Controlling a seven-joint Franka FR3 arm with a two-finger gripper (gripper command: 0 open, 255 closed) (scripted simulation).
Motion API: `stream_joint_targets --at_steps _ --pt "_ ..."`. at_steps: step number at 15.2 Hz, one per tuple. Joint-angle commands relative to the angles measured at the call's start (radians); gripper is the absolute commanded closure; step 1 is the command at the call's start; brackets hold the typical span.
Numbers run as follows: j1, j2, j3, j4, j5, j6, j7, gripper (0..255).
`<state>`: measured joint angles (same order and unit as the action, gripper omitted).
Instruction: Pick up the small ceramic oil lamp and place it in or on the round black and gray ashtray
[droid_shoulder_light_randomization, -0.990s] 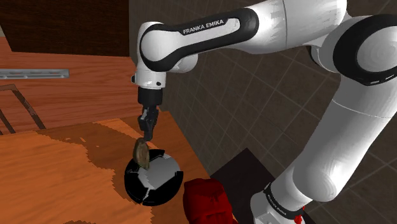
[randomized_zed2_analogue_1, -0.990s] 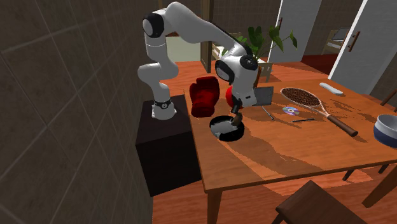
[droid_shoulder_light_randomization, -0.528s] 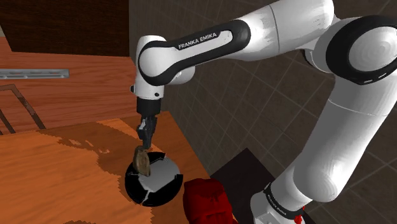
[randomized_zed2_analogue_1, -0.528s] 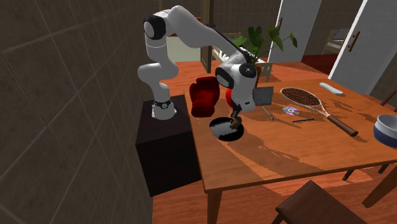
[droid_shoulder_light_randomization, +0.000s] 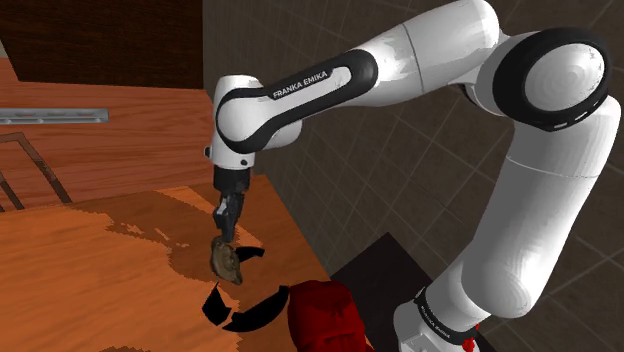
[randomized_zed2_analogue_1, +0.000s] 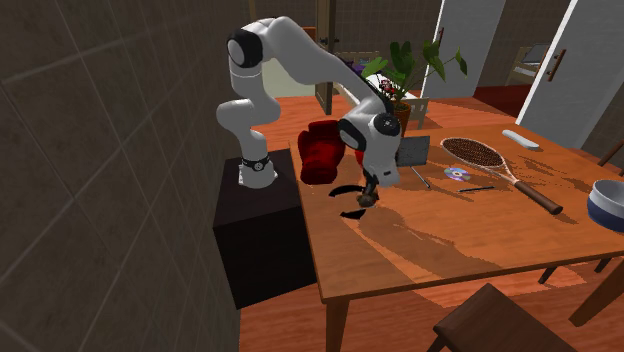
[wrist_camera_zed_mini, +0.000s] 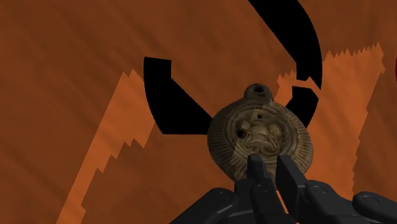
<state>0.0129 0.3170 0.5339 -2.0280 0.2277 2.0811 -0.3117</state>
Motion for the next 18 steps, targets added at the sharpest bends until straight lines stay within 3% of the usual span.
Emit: stream_joint_targets --at_steps 1,10,11,16,18 --pt "0.007 0.024 -0.002 -0.02 -0.006 0.023 -0.002 255" --pt "0.01 0.038 -0.005 -0.023 -0.011 0.04 -0.003 255" --pt "0.009 0.037 -0.005 -0.026 -0.011 0.041 -0.004 0" --pt "0.01 0.038 -0.005 -0.023 -0.011 0.04 -0.003 0" --pt "-0.005 0.012 -0.005 0.015 -0.008 -0.025 -0.006 0"
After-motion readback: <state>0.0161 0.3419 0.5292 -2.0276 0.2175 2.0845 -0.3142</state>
